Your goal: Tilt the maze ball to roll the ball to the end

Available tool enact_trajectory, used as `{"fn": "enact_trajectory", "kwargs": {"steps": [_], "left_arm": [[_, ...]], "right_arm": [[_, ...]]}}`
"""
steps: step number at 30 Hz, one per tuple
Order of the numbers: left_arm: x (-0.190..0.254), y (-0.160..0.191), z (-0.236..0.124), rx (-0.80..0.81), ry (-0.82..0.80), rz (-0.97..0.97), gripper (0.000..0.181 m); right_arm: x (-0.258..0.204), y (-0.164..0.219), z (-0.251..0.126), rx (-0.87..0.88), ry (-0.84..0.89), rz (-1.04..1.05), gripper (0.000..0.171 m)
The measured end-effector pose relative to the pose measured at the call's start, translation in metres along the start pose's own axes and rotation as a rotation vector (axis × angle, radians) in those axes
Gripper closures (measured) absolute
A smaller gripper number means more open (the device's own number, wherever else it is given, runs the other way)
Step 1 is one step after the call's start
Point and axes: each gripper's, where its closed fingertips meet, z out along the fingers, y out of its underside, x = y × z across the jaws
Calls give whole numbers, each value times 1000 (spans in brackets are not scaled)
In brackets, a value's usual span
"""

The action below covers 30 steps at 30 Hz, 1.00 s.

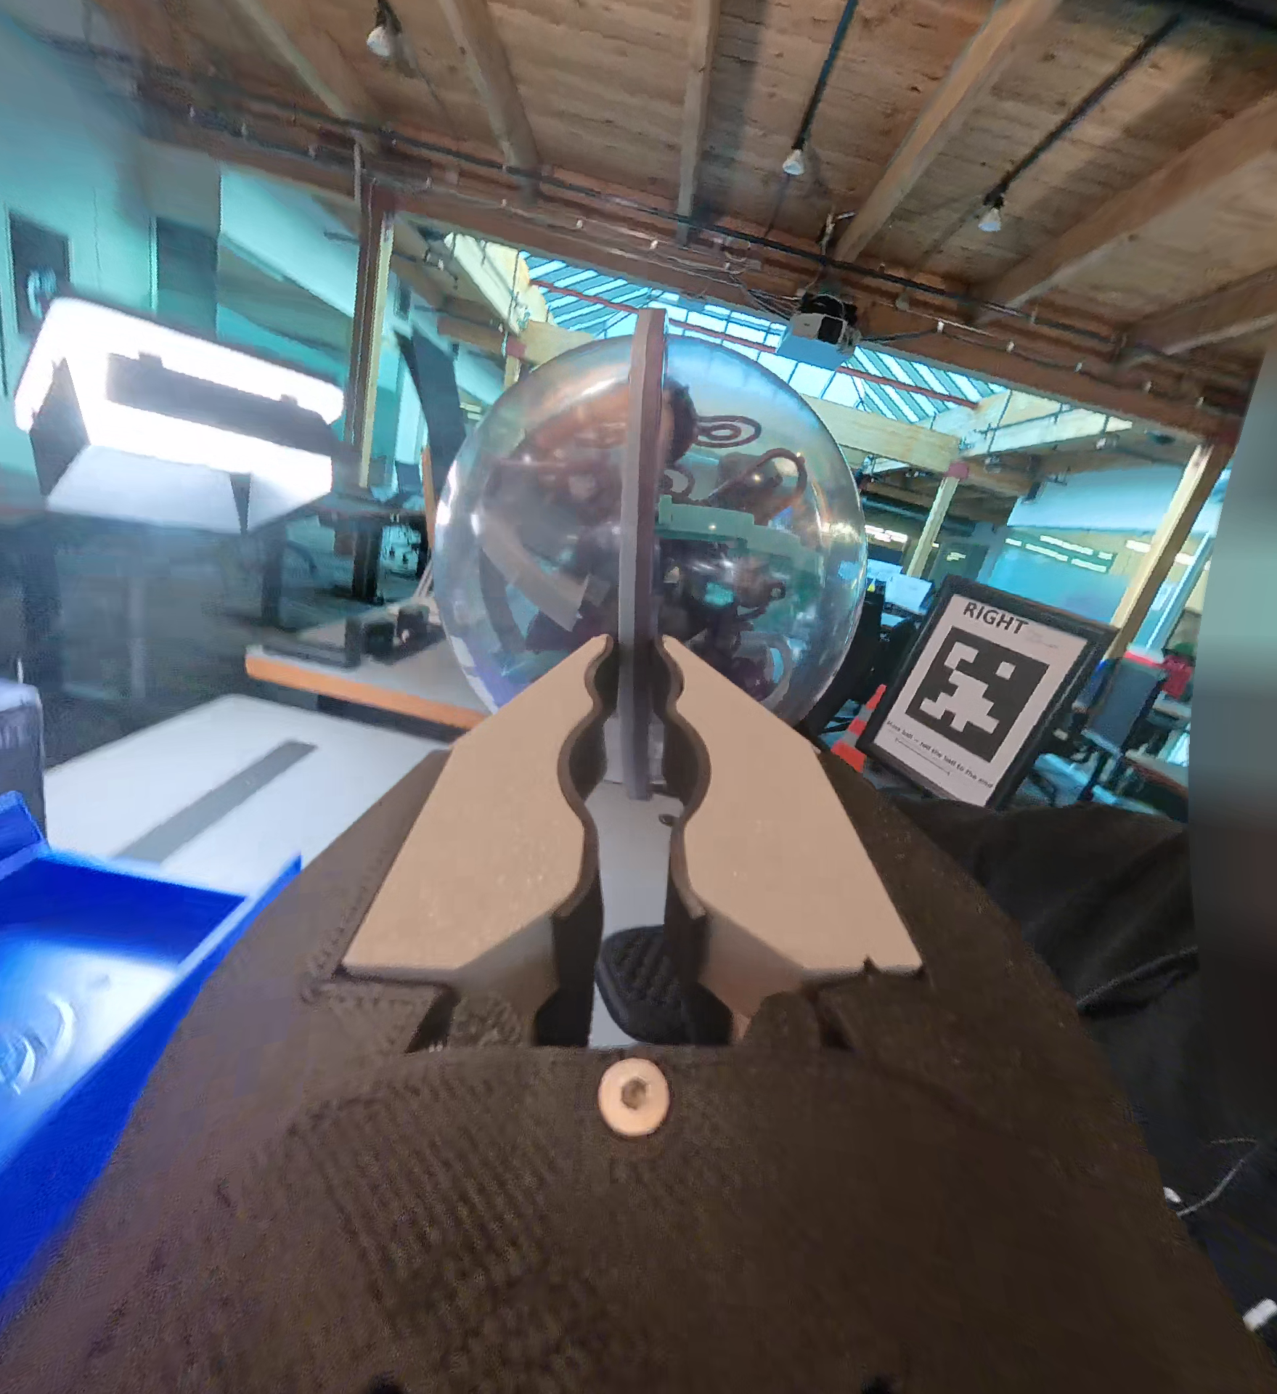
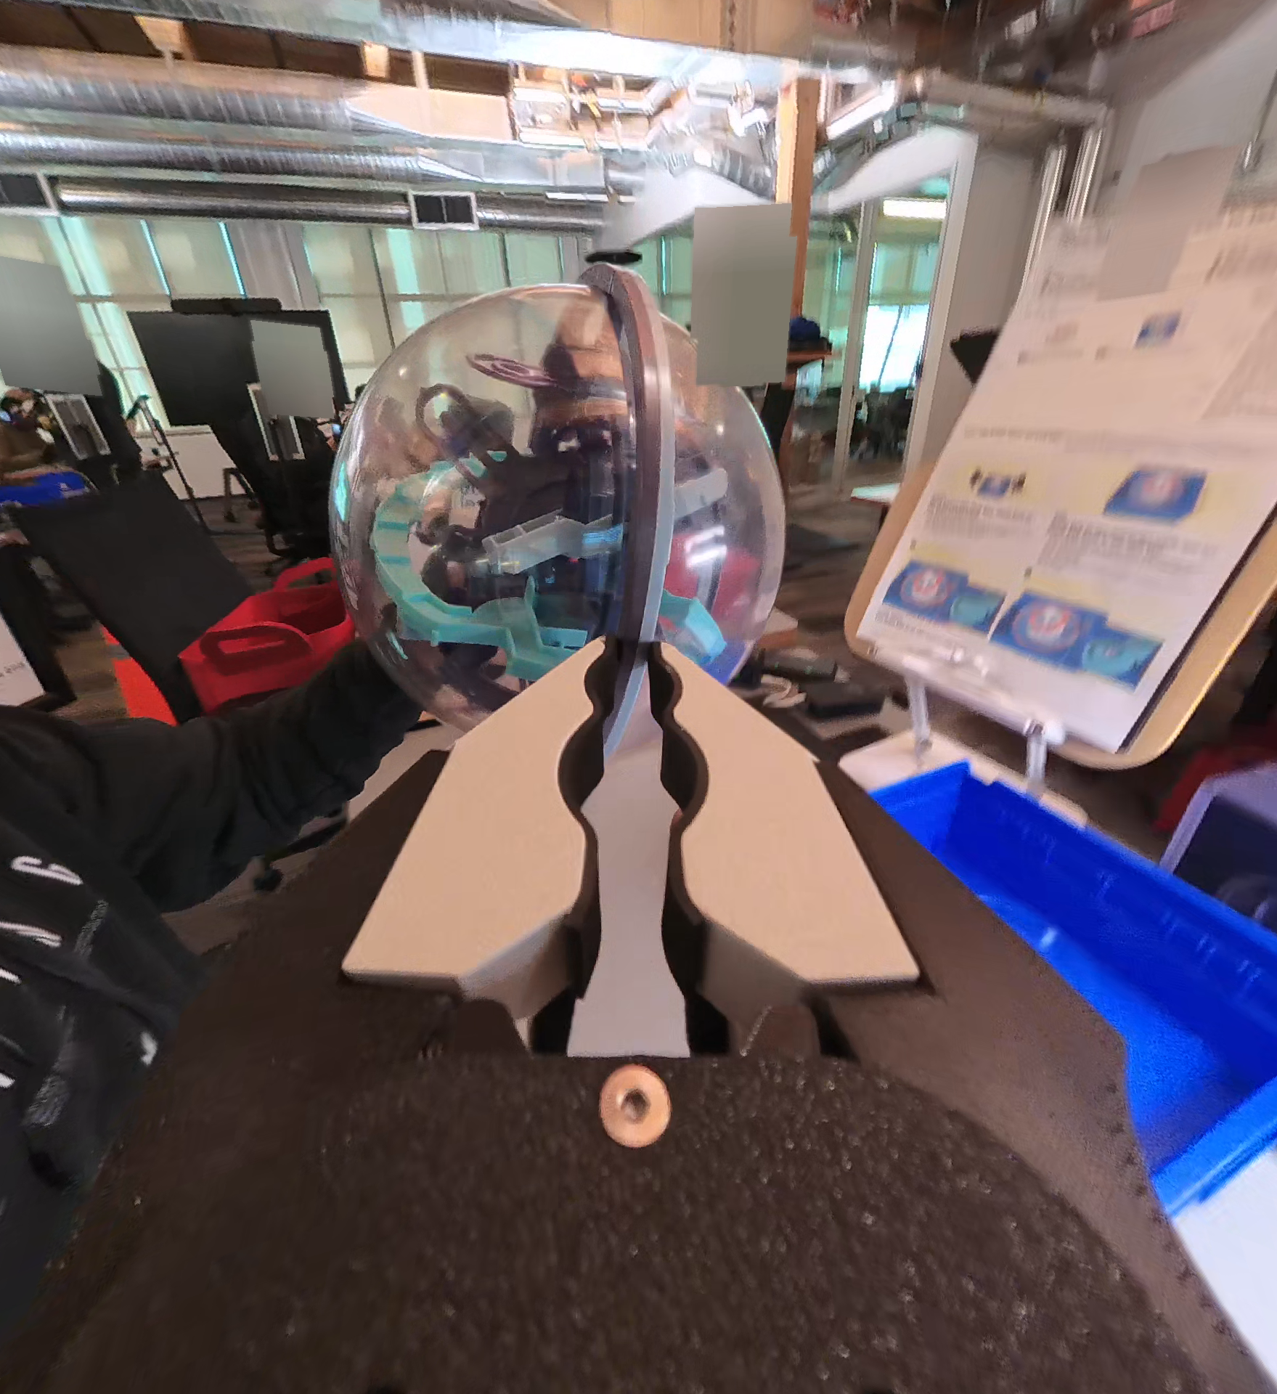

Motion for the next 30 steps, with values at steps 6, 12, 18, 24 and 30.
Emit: {"fn": "enact_trajectory", "kwargs": {"steps": [6, 12, 18, 24, 30], "left_arm": [[-48, 103, -24, -97, -104, -321, 175], [-64, 226, -55, -198, -155, -661, 176], [-59, 277, -68, -233, -166, -810, 176], [-60, 292, -68, -299, -200, -781, 175], [-58, 284, -67, -366, -195, -656, 143]], "right_arm": [[21, 122, -7, -144, 18, 362, 166], [13, 243, -26, -243, 25, 697, 166], [-3, 299, -39, -324, 12, 853, 166], [4, 312, -43, -326, 20, 904, 166], [9, 316, -44, -308, -3, 945, 166]]}}
